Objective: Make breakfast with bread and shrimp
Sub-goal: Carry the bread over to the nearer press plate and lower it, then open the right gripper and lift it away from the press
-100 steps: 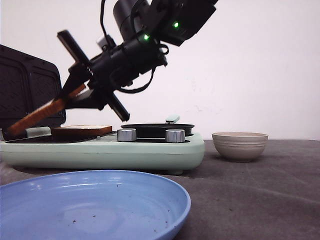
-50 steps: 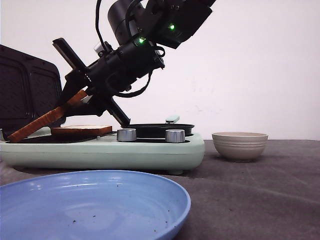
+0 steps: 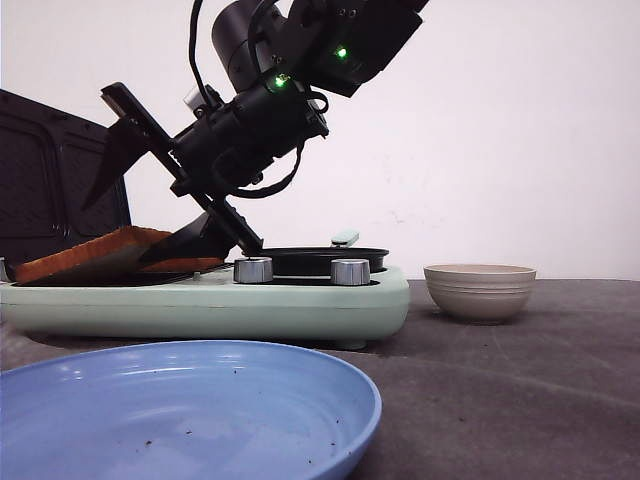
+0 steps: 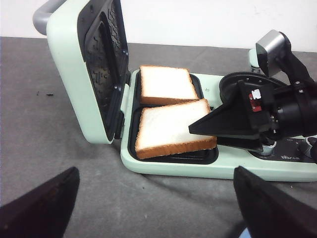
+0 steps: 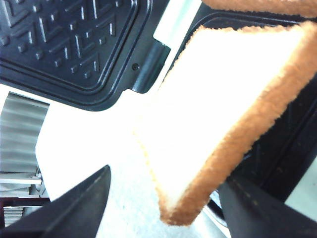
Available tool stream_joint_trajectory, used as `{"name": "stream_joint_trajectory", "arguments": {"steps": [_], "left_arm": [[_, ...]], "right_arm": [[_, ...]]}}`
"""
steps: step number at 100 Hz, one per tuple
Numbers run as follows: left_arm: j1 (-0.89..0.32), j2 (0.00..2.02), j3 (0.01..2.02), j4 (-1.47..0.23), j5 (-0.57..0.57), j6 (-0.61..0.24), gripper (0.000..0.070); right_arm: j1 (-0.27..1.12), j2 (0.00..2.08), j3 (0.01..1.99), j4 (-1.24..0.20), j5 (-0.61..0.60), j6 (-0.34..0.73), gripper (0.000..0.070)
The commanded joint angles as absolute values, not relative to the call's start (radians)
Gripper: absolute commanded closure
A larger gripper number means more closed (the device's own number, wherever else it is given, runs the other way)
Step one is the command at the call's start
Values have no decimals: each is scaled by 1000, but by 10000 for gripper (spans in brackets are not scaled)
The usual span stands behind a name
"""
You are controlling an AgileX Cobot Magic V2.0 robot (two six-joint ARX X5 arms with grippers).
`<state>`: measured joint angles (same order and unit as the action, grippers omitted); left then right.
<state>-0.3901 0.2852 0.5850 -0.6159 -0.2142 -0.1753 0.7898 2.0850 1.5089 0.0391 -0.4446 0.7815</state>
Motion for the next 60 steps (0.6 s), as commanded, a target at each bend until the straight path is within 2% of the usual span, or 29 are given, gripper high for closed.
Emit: {"name": "stream_joint_trajectory", "arguments": {"steps": [1,32,60], "left_arm": [[-392,286,587,-611,-221,-173,149],[-392,286,587,-610,-221,-174,149],[-392,286,587,-611,-221,-174,149]], "right_arm": [[794,2113,1531,23,-443,766,271],[786,2111,1536,-52,-453,722,271],[779,2109,1568,-153,-411,658,271]]}}
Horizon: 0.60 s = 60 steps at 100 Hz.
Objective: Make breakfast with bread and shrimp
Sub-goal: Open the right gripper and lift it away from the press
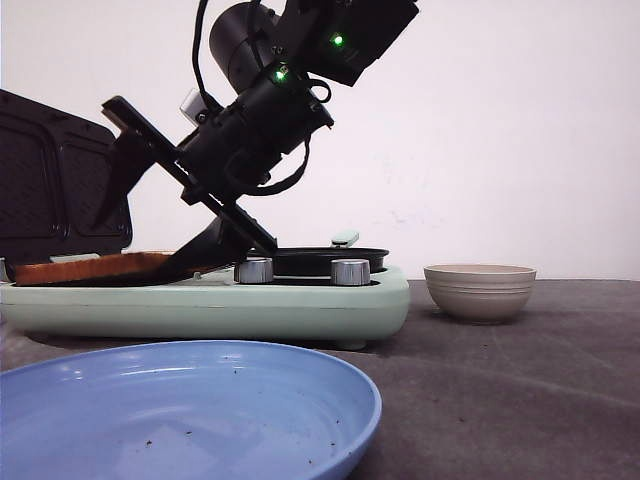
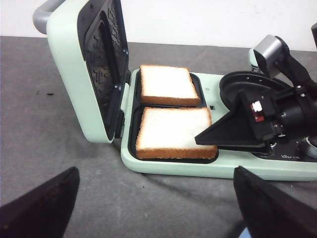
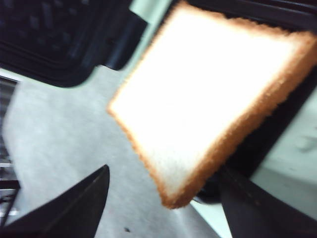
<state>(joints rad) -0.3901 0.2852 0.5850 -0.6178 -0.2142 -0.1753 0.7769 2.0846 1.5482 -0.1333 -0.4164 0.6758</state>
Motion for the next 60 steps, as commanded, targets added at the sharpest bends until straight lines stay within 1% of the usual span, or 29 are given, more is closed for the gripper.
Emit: {"name": "stream_joint_trajectory", "arguments": {"steps": [1,31,60], "left_arm": [[-392,286,587,-611,-221,-174,149],[-392,286,587,-611,-221,-178,149],[-392,286,587,-611,-221,-178,149]], "right_arm": [[778,2109,1570,-155,-410,657,271],[761,2080,1579,-237,-384,582,271],[735,1970,1579,-271,-362,492,271]]}}
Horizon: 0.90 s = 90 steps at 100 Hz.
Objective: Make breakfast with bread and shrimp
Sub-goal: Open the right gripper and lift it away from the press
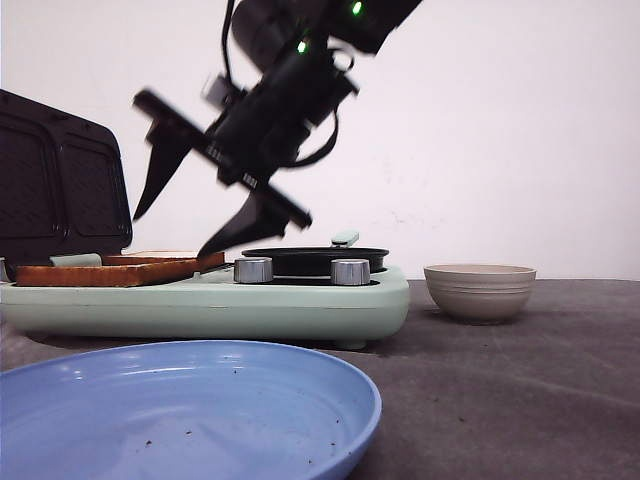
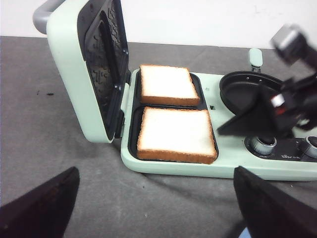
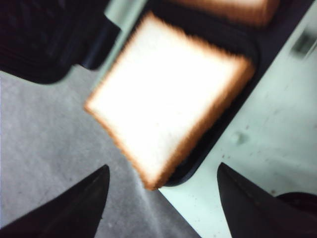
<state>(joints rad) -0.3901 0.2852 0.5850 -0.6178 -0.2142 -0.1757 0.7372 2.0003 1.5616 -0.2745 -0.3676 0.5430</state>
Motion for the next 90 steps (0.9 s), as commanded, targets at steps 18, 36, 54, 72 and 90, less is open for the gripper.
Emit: {"name": "stream_joint_trajectory", "arguments": {"steps": [18,36,54,72,90], "left_arm": [[-392,286,587,-611,-221,-178,149],[-392,286,587,-611,-221,-178,149],[-392,286,587,-609,-221,-178,149],[-392,286,587,-610,-221,-178,149],[-392,286,587,-612,-221,-177,149]], "right_arm": [[710,1869,1579,-337,-307,405,271],[688,1754,1579,-485,-244,301,272],[685,1649,1578,-586,-152,194,272],[674,1578,1570,-667,-140,170,273],[667,1490,1483,-630,-95,170,285]]}}
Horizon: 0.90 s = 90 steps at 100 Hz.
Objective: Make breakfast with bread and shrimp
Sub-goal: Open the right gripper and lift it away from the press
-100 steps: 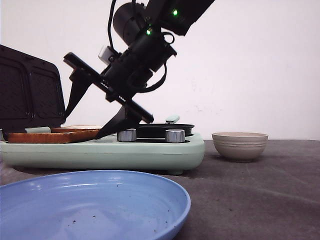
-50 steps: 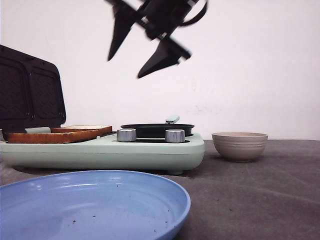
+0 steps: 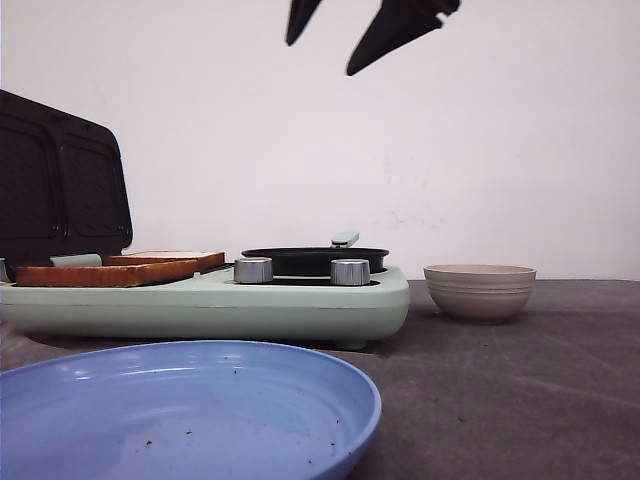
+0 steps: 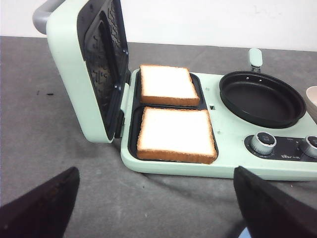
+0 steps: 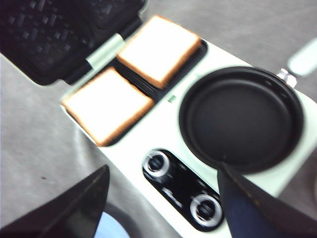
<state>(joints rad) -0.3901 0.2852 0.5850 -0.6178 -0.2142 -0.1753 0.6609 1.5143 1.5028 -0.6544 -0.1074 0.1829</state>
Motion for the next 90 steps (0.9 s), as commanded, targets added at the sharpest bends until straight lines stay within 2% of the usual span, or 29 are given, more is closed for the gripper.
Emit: {"name": "stream_joint_trajectory", "arguments": {"steps": [1,37,55,70,90], "left_arm": [[-392,286,587,-612,-221,-177,149],[-392,286,587,-613,-220,-177,149],[-392,286,587,-613,-220,-178,149],[-392,286,587,-613,-220,-178,149],[-392,286,587,-613,-219,-205,149]], "right_arm": [[667,1484,1474,-625,-93,170,285],[667,1200,1042,-426,-70,177,286],[667,1065,846,-363,-34,243,286],[667,962,733,-324,13,308,286],[667,861,665,-334,60,319,286]]}}
